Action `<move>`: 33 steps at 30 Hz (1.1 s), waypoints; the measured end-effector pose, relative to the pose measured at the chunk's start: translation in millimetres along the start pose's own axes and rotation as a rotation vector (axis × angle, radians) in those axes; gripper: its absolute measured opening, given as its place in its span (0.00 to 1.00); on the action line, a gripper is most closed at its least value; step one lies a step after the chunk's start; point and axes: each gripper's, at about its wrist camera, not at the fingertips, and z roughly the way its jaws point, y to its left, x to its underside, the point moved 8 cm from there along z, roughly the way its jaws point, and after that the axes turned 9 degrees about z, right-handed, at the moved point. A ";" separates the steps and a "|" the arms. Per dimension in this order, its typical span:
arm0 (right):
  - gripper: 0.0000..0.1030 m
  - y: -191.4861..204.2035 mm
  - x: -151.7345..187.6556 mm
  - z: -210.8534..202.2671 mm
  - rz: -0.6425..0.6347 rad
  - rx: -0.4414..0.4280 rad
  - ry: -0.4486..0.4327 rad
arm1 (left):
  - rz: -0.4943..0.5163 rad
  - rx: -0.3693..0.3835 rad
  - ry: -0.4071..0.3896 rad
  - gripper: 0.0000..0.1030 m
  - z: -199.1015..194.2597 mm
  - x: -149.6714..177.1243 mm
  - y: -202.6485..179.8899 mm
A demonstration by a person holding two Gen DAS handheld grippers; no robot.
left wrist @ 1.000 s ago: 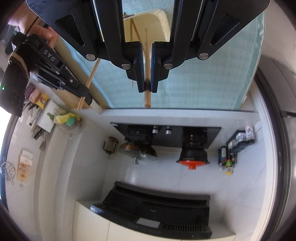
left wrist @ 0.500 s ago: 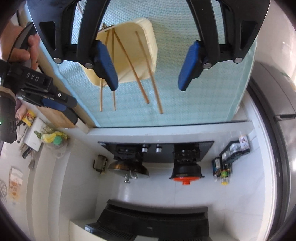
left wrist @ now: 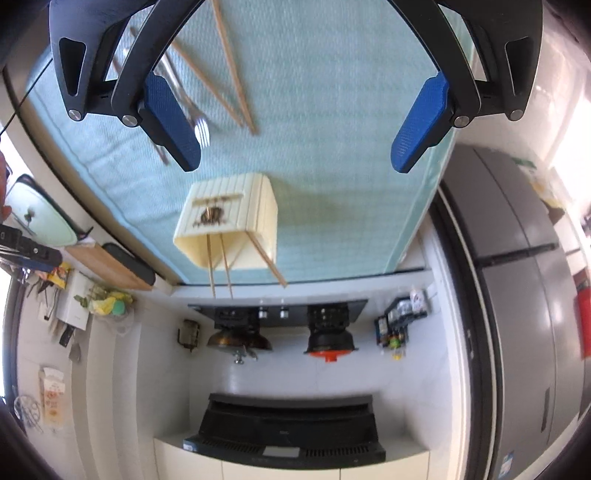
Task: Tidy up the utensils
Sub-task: 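Withdraw both open grippers from the holder back over the mat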
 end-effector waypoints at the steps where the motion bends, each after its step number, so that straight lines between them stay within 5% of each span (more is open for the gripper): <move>1: 0.78 -2.1 15.7 -10.0 -0.002 0.021 -0.002 | -0.005 -0.024 0.004 1.00 -5.8 15.1 -1.3; 6: 0.80 -10.1 95.7 -42.6 0.014 0.111 0.012 | 0.064 -0.209 0.032 1.00 -21.0 68.8 -9.7; 13: 0.80 -8.0 186.5 -52.9 0.118 0.139 0.052 | -0.080 -0.020 0.124 0.99 -8.6 122.7 -34.0; 16: 0.80 2.7 210.7 -59.4 0.127 0.078 0.072 | -0.136 0.047 0.140 0.98 -7.8 133.4 -41.5; 19: 0.80 13.4 225.5 -70.3 0.113 0.040 0.054 | -0.160 0.030 0.167 0.99 -10.0 139.7 -40.3; 26: 0.80 28.5 229.3 -81.8 -0.004 0.106 -0.035 | -0.158 0.035 0.126 0.99 -21.4 141.5 -33.1; 33: 0.80 21.4 222.9 -69.8 0.028 0.123 -0.058 | -0.148 0.029 0.132 0.99 -9.0 146.8 -31.4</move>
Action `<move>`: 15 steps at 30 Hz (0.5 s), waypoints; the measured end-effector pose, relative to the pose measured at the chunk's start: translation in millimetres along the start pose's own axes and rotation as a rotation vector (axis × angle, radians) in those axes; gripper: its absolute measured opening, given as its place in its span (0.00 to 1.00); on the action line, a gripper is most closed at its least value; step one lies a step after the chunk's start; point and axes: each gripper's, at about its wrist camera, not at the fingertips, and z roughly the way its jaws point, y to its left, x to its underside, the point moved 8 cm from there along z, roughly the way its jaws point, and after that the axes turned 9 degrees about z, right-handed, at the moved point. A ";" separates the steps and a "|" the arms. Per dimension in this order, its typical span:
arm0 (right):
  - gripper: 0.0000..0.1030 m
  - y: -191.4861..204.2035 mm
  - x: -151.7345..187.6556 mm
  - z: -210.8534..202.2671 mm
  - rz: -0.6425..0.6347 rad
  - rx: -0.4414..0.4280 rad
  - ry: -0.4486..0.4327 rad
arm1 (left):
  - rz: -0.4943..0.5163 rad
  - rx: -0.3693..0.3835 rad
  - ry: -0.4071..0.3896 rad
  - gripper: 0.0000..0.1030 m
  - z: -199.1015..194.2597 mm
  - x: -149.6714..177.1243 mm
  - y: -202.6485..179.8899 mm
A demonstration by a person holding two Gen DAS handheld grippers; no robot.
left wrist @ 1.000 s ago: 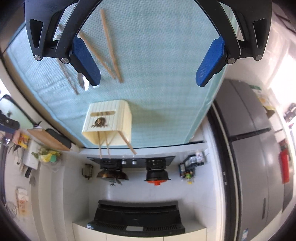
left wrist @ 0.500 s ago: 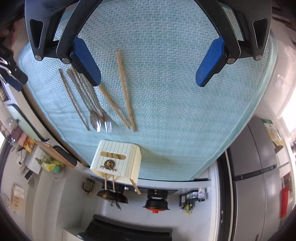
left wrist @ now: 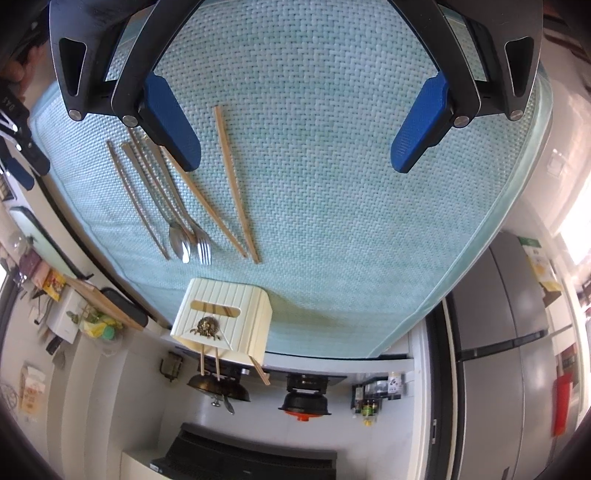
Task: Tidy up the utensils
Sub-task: 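Withdraw both open grippers from the holder back over the mat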
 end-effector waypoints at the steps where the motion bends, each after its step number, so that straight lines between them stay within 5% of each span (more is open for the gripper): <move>1: 0.80 -2.6 0.1 3.8 0.010 0.006 0.006 | 0.006 -0.002 0.002 0.99 2.9 -0.1 -1.1; 7: 0.79 -14.1 2.6 18.0 0.052 0.023 0.022 | 0.015 -0.012 0.028 0.99 20.5 0.4 -5.5; 11: 0.62 -17.6 6.1 24.9 0.060 0.030 0.041 | 0.020 -0.008 0.033 0.99 26.3 -0.8 -9.0; 15: 0.55 -21.2 11.6 29.6 0.079 0.036 0.061 | 0.042 -0.019 0.041 0.99 30.8 -1.5 -11.5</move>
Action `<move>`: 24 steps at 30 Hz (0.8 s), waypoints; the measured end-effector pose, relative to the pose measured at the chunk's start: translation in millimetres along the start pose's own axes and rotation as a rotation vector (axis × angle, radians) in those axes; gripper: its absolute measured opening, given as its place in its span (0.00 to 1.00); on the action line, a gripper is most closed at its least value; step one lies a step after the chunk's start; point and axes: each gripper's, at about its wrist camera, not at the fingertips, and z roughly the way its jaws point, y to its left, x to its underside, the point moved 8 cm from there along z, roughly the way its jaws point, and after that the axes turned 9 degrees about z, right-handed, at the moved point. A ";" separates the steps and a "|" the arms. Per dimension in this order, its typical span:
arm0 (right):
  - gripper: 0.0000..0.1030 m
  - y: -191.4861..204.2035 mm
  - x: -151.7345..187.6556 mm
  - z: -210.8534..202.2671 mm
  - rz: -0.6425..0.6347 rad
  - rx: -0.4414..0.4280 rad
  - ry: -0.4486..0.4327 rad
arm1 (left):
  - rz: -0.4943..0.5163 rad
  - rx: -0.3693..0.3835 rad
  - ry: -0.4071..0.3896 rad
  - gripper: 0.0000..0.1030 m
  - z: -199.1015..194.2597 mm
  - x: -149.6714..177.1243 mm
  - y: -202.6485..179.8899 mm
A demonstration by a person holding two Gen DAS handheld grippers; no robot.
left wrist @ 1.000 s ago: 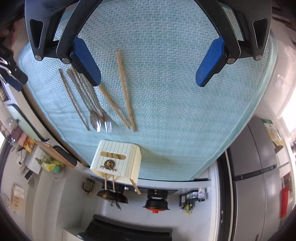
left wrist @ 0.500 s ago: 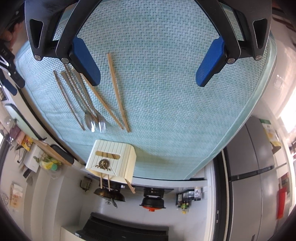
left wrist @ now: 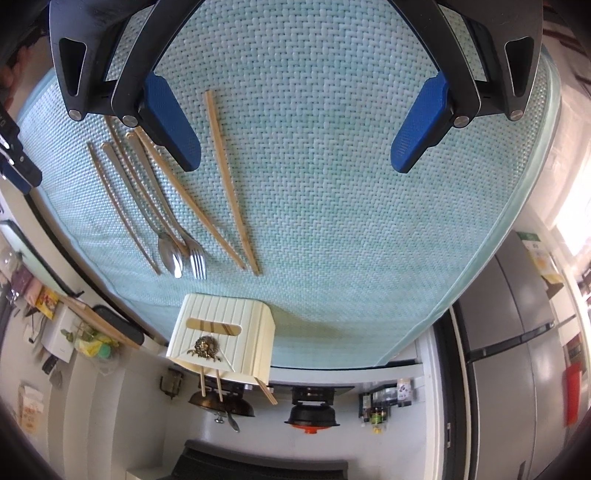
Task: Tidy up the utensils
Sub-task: 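Withdraw both open grippers from the holder back over the mat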
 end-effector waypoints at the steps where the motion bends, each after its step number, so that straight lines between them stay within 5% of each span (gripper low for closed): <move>1: 0.55 -0.4 1.3 0.9 0.003 -0.001 0.005 | 0.001 -0.002 -0.001 0.99 0.8 -0.7 -0.4; 14: 0.55 -1.8 9.3 3.7 0.000 -0.015 0.040 | 0.042 0.034 0.068 0.99 41.8 -17.9 -11.5; 24: 0.55 3.0 -0.5 18.4 -0.025 -0.043 0.093 | 0.115 -0.024 0.143 0.99 103.4 -45.1 -16.8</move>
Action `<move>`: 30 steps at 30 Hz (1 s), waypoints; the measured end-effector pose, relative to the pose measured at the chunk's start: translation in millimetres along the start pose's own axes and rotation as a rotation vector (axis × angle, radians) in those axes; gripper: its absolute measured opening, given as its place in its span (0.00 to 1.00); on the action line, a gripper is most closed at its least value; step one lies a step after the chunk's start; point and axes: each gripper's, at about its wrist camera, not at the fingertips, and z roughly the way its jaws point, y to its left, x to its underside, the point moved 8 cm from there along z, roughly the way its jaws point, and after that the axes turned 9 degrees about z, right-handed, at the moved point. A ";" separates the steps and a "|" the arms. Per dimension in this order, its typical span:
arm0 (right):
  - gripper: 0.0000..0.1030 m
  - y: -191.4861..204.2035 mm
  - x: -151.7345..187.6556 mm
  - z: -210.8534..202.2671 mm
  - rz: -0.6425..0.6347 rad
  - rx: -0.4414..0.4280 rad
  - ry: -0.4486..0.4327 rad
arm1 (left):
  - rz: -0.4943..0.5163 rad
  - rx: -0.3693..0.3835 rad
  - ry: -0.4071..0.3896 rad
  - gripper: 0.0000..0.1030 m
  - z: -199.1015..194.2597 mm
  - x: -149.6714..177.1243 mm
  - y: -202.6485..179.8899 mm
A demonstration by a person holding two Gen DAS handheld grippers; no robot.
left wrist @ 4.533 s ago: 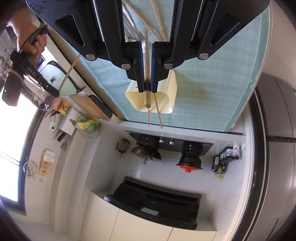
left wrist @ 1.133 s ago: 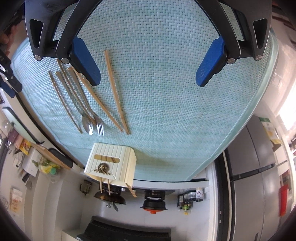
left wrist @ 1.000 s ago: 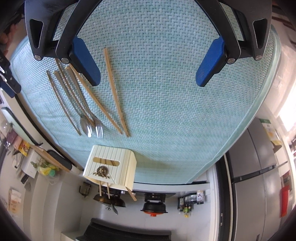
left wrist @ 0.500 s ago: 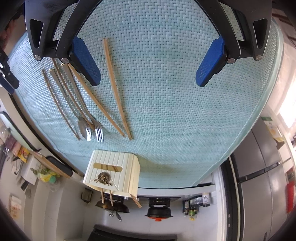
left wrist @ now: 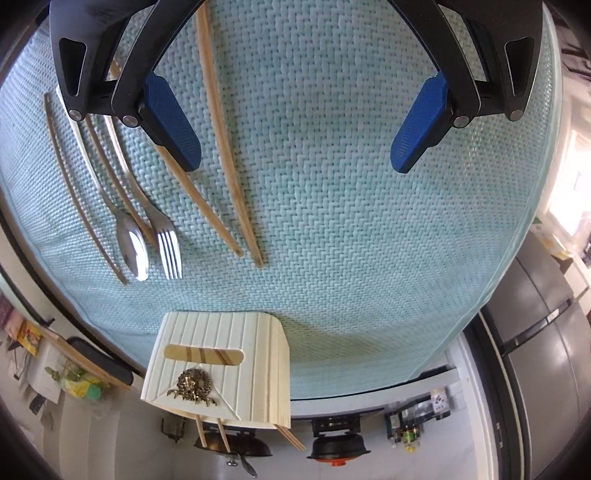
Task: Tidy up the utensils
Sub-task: 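Withdraw both open grippers from the holder back over the mat, then grasp a wooden chopstick with the left gripper while the right gripper grasps another chopstick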
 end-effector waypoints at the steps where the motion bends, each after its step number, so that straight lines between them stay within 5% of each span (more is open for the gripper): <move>1: 0.55 0.1 -4.3 6.0 -0.002 -0.008 0.018 | 0.006 -0.006 0.012 0.99 4.8 -0.9 0.3; 12: 0.55 19.8 -45.4 106.9 -0.010 -0.091 0.188 | -0.026 0.011 0.074 0.99 34.6 -1.2 6.7; 15: 0.45 26.6 -48.9 132.5 -0.012 -0.113 0.239 | -0.044 0.023 0.083 0.99 37.6 -2.2 9.5; 30: 0.40 38.6 -54.9 184.6 -0.134 -0.039 0.321 | 0.011 0.080 0.102 0.99 58.2 -27.3 15.2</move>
